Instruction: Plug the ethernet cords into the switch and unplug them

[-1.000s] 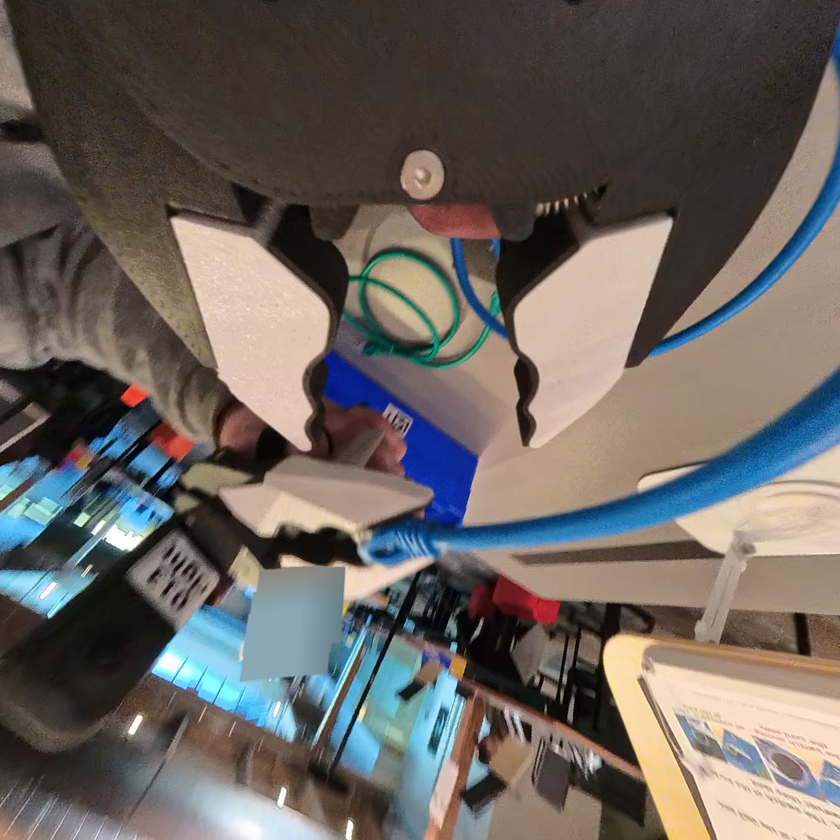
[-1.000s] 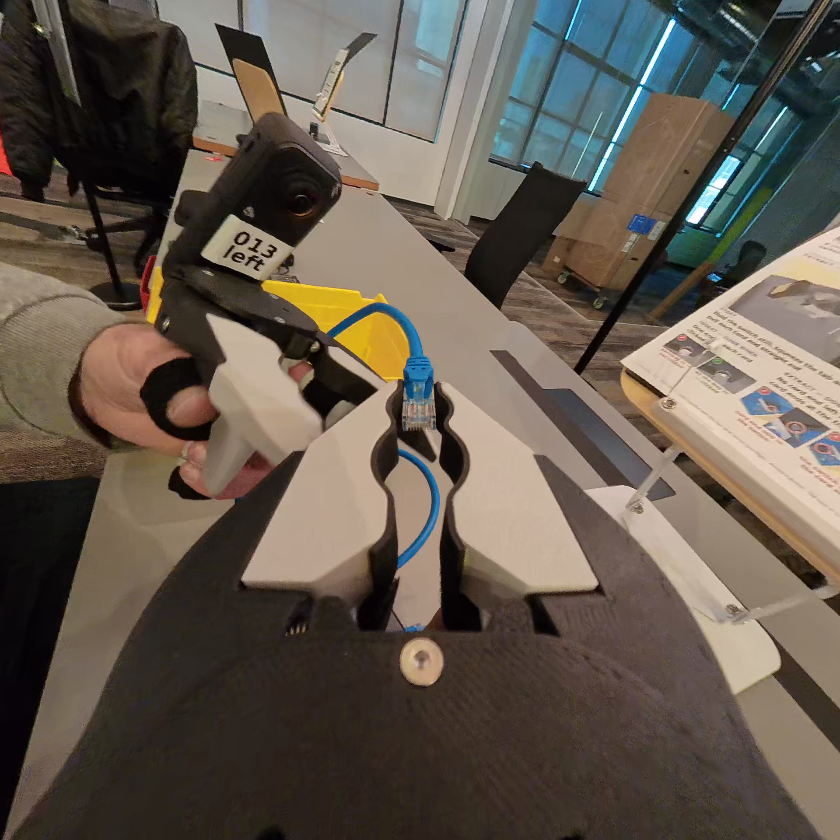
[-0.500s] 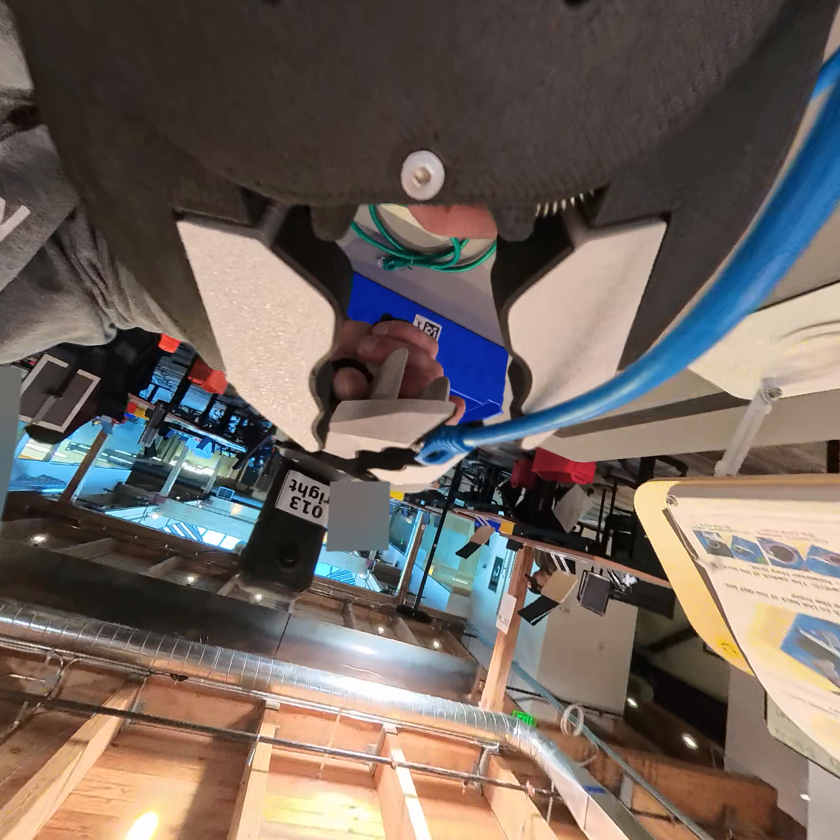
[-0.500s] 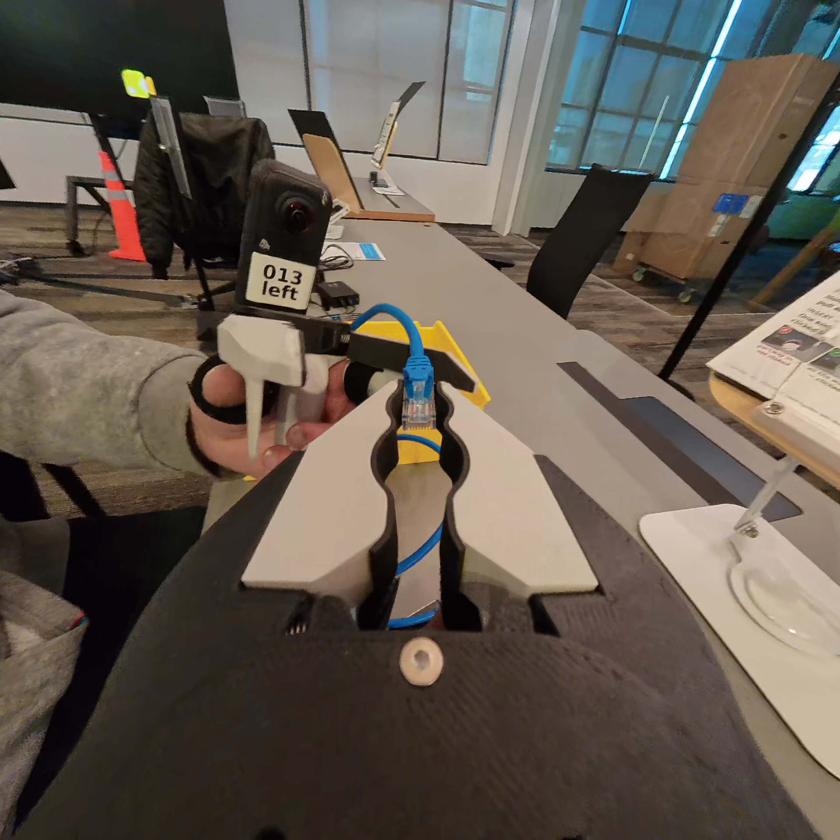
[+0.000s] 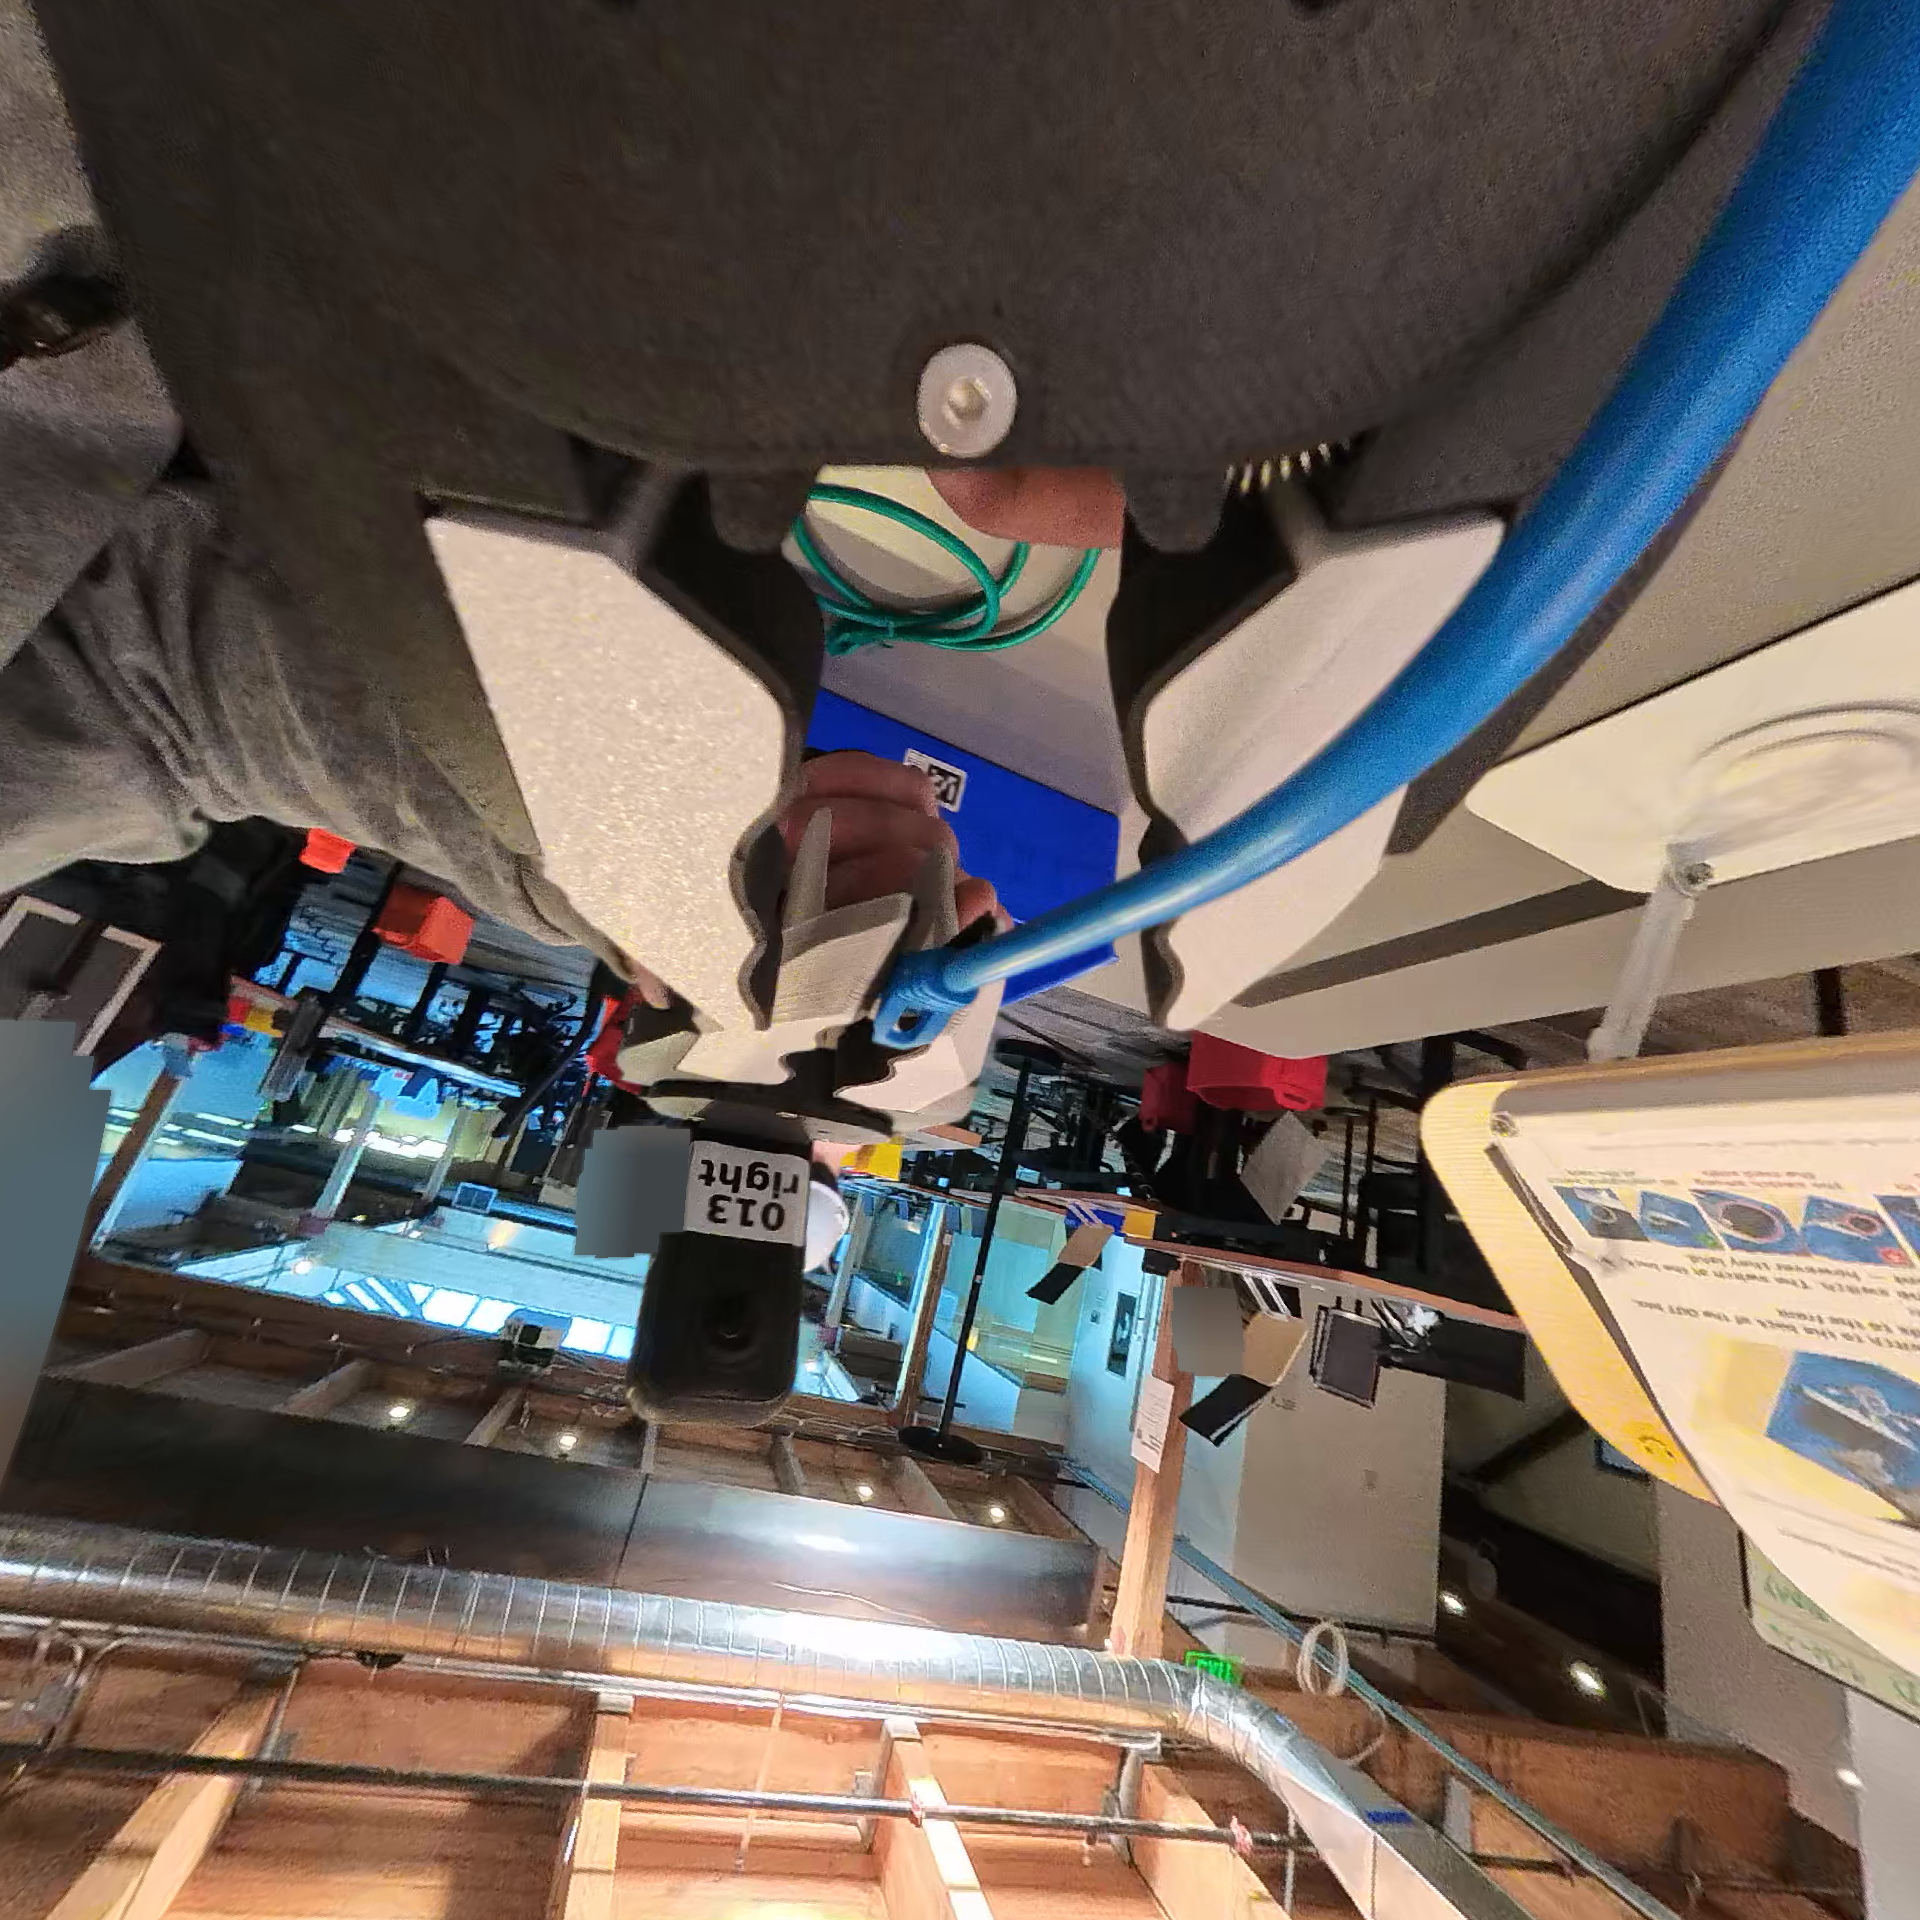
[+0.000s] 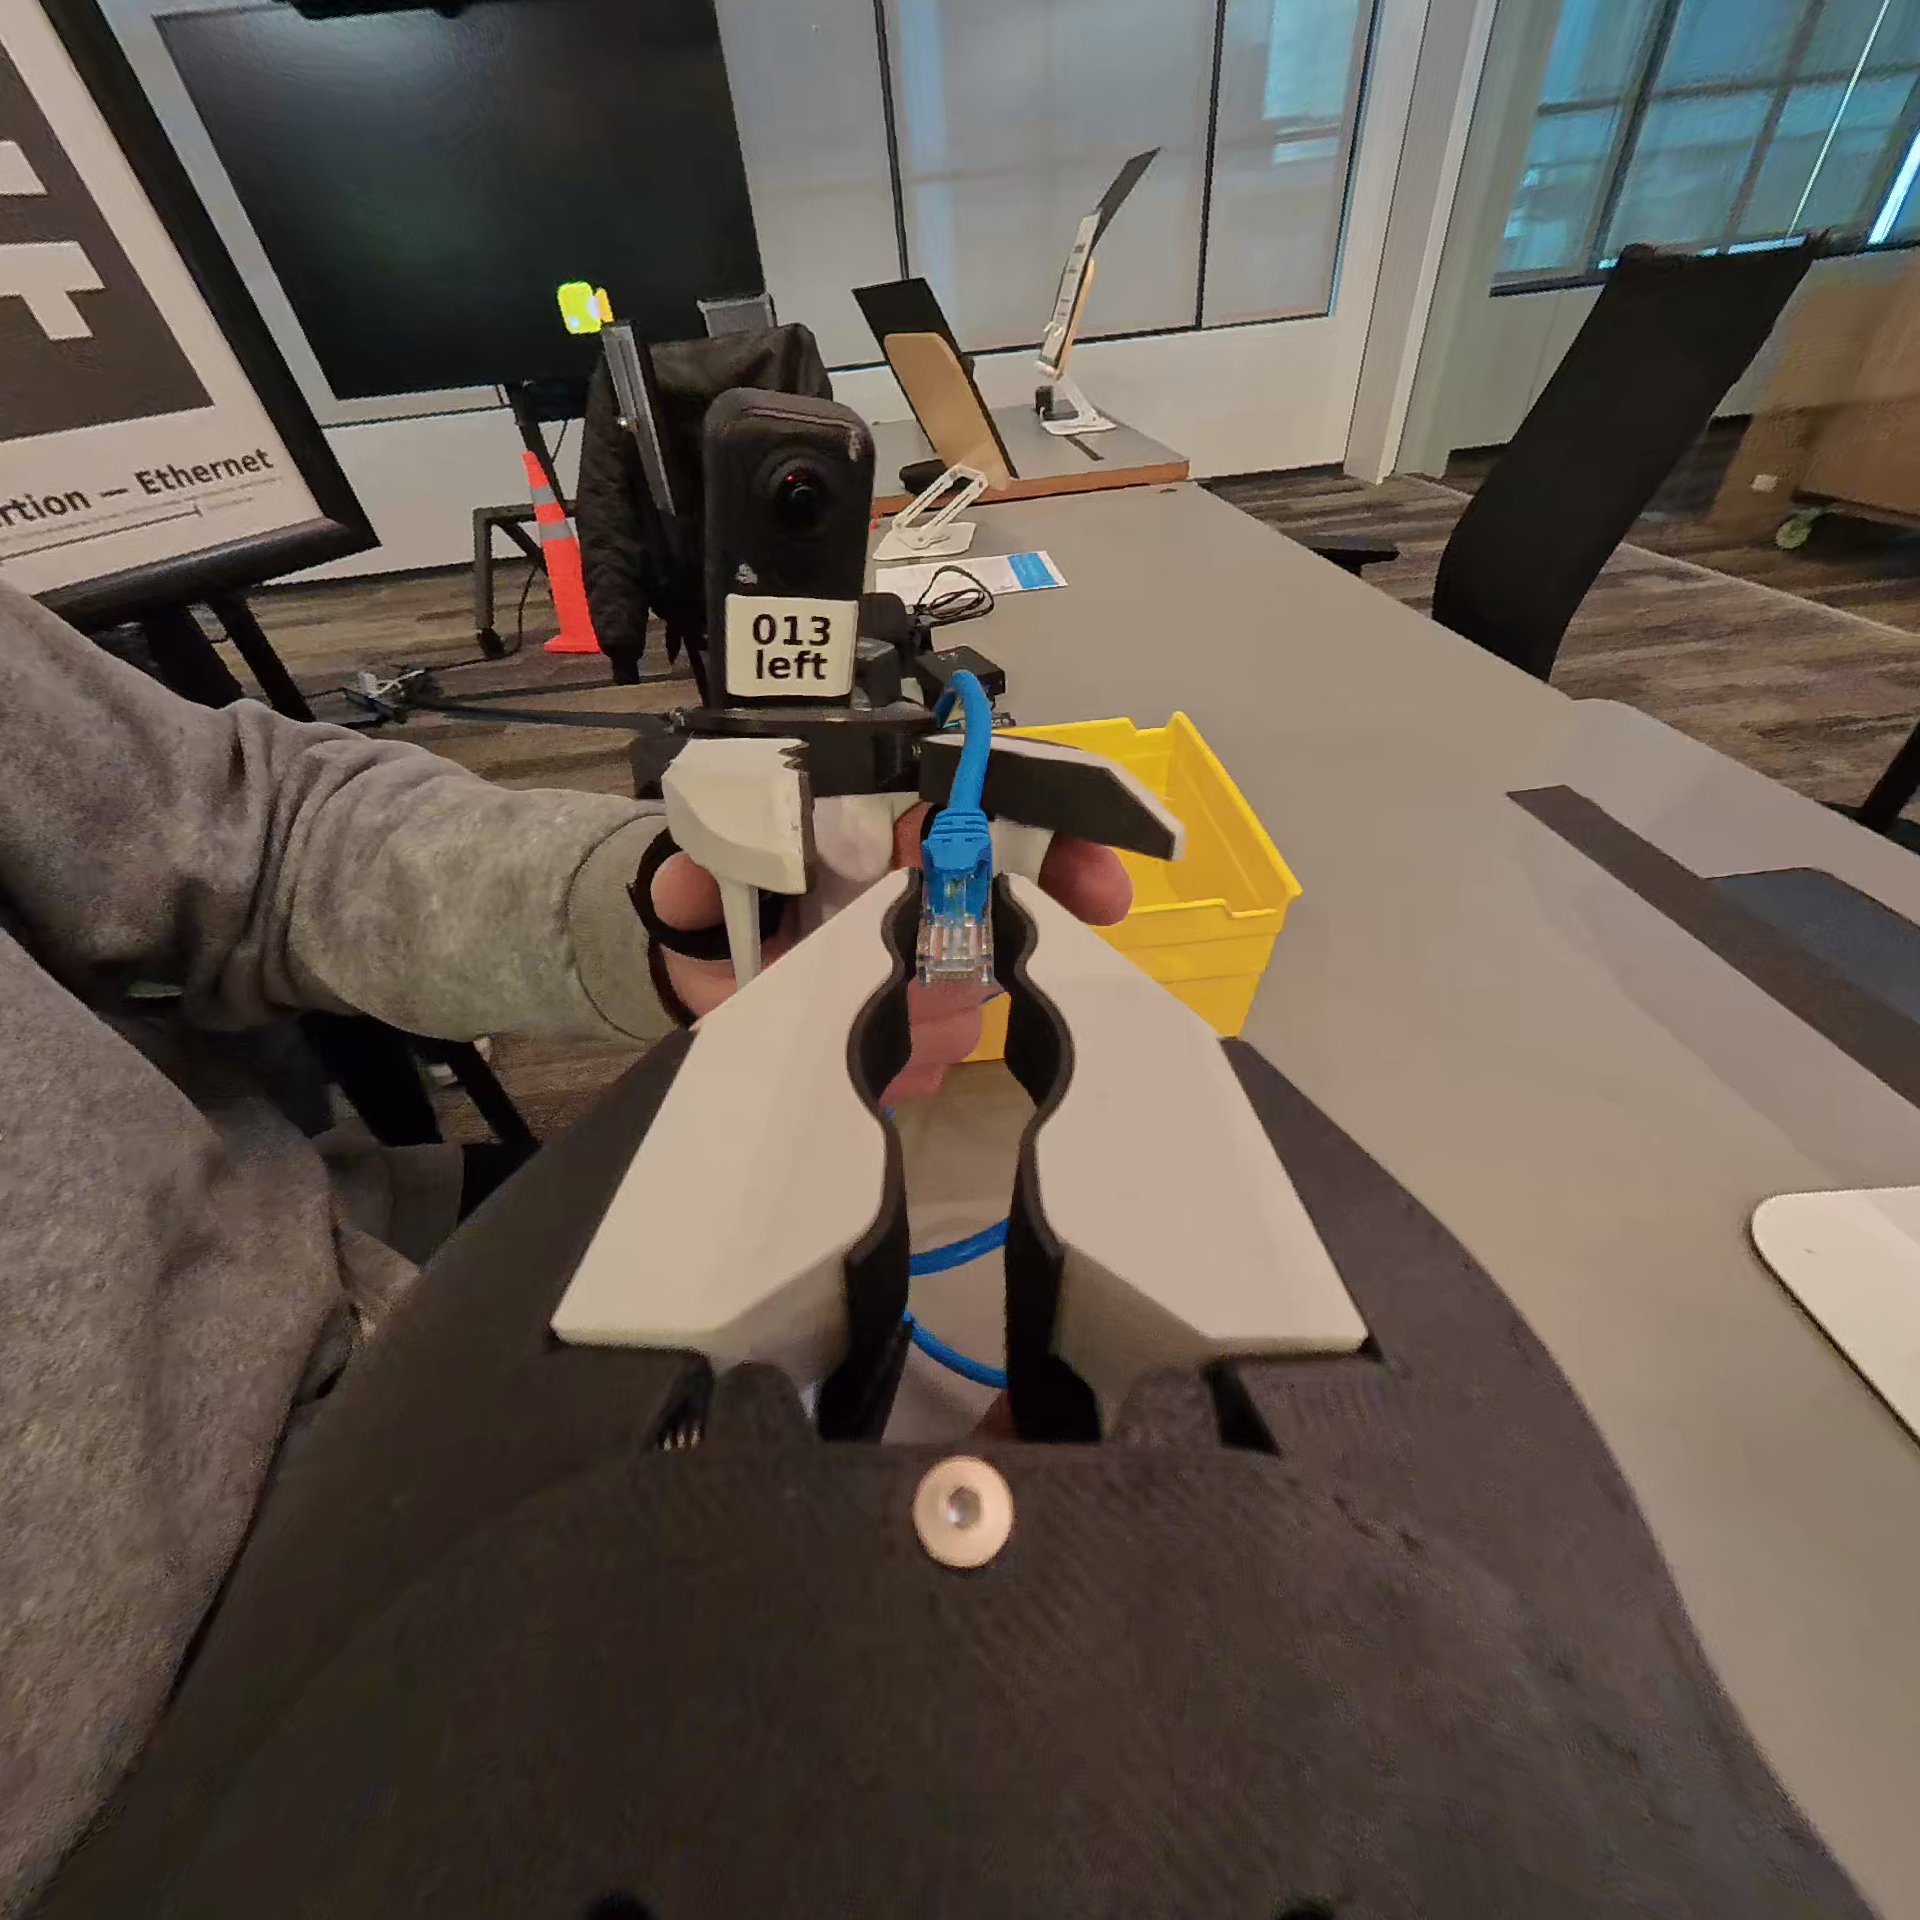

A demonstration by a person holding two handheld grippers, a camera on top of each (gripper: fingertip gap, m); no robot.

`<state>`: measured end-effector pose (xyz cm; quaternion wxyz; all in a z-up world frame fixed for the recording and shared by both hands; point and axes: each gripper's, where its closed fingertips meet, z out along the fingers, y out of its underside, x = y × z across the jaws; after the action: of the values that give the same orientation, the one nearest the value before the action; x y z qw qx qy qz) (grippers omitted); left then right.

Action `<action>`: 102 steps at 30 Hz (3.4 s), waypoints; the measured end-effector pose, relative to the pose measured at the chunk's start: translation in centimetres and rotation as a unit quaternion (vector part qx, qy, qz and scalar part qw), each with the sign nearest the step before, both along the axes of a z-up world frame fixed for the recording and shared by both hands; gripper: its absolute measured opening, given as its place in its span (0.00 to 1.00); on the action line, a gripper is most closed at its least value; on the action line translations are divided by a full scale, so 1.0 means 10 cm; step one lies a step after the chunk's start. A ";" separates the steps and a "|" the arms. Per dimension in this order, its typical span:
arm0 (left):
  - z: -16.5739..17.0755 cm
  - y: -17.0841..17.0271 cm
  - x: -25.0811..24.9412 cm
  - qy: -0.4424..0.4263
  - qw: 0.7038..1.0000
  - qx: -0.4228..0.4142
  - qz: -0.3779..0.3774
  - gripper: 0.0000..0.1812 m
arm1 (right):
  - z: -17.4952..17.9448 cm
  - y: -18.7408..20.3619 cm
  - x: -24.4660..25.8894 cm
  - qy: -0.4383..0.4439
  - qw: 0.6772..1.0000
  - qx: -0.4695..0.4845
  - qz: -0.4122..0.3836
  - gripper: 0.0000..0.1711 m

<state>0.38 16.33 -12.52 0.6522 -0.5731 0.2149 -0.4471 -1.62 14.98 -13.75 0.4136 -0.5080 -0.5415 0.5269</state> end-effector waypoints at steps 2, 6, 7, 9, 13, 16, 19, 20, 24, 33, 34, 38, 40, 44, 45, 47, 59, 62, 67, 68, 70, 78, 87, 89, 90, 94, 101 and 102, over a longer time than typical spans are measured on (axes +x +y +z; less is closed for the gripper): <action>0.01 -0.01 -0.01 -0.010 1.000 -0.001 -0.007 0.36 | -0.03 -0.03 -0.01 -0.009 1.000 -0.005 0.010 0.05; 0.00 -0.14 0.08 0.005 0.999 0.009 -0.053 0.26 | -0.05 -0.14 0.01 -0.017 0.999 -0.015 0.046 0.05; 0.00 -0.17 0.10 0.012 0.998 0.014 -0.061 0.22 | -0.07 -0.17 0.01 -0.023 0.998 -0.015 0.055 0.05; -0.03 -0.22 0.15 0.031 0.997 0.020 -0.074 0.19 | -0.11 -0.23 0.03 -0.038 0.996 -0.019 0.073 0.05; -0.06 -0.24 0.17 0.050 0.995 0.026 -0.078 0.10 | -0.15 -0.27 0.05 -0.052 0.995 -0.014 0.085 0.05; -0.06 -0.26 0.17 0.064 0.995 0.032 -0.075 0.10 | -0.15 -0.28 0.05 -0.055 0.995 -0.009 0.086 0.05; -0.05 -0.26 0.17 0.077 0.994 0.040 -0.069 0.10 | -0.14 -0.28 0.05 -0.054 0.995 -0.008 0.087 0.05; -0.05 -0.26 0.17 0.077 0.994 0.041 -0.069 0.10 | -0.14 -0.28 0.05 -0.054 0.995 -0.007 0.087 0.05; -0.05 -0.29 0.17 0.079 0.993 0.044 -0.076 0.13 | -0.14 -0.29 0.06 -0.055 0.994 -0.007 0.089 0.05; -0.05 -0.32 0.19 0.105 0.990 0.055 -0.076 0.15 | -0.11 -0.28 0.10 -0.053 0.994 -0.008 0.093 0.05; -0.05 -0.32 0.19 0.106 0.990 0.056 -0.075 0.15 | -0.10 -0.28 0.10 -0.052 0.994 -0.008 0.093 0.05; -0.05 -0.33 0.20 0.111 0.989 0.060 -0.074 0.14 | -0.11 -0.29 0.12 -0.056 0.994 -0.005 0.096 0.05; -0.05 -0.33 0.21 0.111 0.989 0.060 -0.075 0.14 | -0.11 -0.29 0.13 -0.057 0.994 -0.004 0.098 0.05; -0.04 -0.34 0.21 0.114 0.989 0.065 -0.073 0.13 | -0.10 -0.30 0.14 -0.057 0.993 -0.005 0.101 0.05; -0.03 -0.34 0.21 0.114 0.989 0.065 -0.072 0.13 | -0.10 -0.30 0.14 -0.057 0.993 -0.005 0.102 0.05; -0.03 -0.35 0.22 0.115 0.988 0.067 -0.072 0.12 | -0.10 -0.31 0.15 -0.057 0.993 -0.004 0.105 0.05; -0.03 -0.38 0.25 0.132 0.985 0.087 -0.066 0.09 | -0.11 -0.34 0.18 -0.064 0.991 -0.018 0.119 0.05; -0.03 -0.37 0.24 0.134 0.985 0.084 -0.065 0.09 | -0.12 -0.34 0.18 -0.069 0.990 -0.027 0.120 0.05; -0.04 -0.34 0.24 0.141 0.985 0.083 -0.051 0.07 | -0.14 -0.32 0.20 -0.073 0.989 -0.038 0.120 0.06; -0.04 -0.33 0.24 0.139 0.986 0.082 -0.049 0.07 | -0.14 -0.31 0.20 -0.073 0.990 -0.039 0.117 0.06; -0.03 -0.32 0.23 0.141 0.986 0.084 -0.044 0.07 | -0.13 -0.29 0.20 -0.074 0.990 -0.038 0.113 0.06; 0.02 -0.28 0.15 0.127 0.988 0.083 -0.029 0.07 | -0.08 -0.18 0.28 -0.063 0.992 -0.049 0.096 0.06; -0.01 -0.29 0.17 0.132 0.988 0.078 -0.035 0.07 | -0.10 -0.17 0.29 -0.076 0.993 -0.021 0.090 0.05; -0.01 -0.30 0.16 0.136 0.987 0.081 -0.036 0.07 | -0.10 -0.18 0.29 -0.077 0.993 -0.021 0.092 0.05; -0.01 -0.30 0.17 0.138 0.986 0.081 -0.037 0.07 | -0.10 -0.18 0.29 -0.078 0.992 -0.021 0.093 0.05; -0.02 -0.32 0.18 0.148 0.984 0.085 -0.043 0.11 | -0.10 -0.19 0.30 -0.079 0.992 -0.023 0.095 0.05; -0.04 -0.33 0.18 0.160 0.982 0.092 -0.043 0.12 | -0.11 -0.20 0.31 -0.081 0.991 -0.028 0.101 0.05; -0.04 -0.33 0.18 0.162 0.981 0.094 -0.039 0.10 | -0.10 -0.20 0.32 -0.081 0.991 -0.028 0.102 0.05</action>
<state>2.18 13.05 -12.89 0.6420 -0.5652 0.3811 -0.3509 1.54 12.93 -14.77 0.2984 -0.5022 -0.6072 0.5386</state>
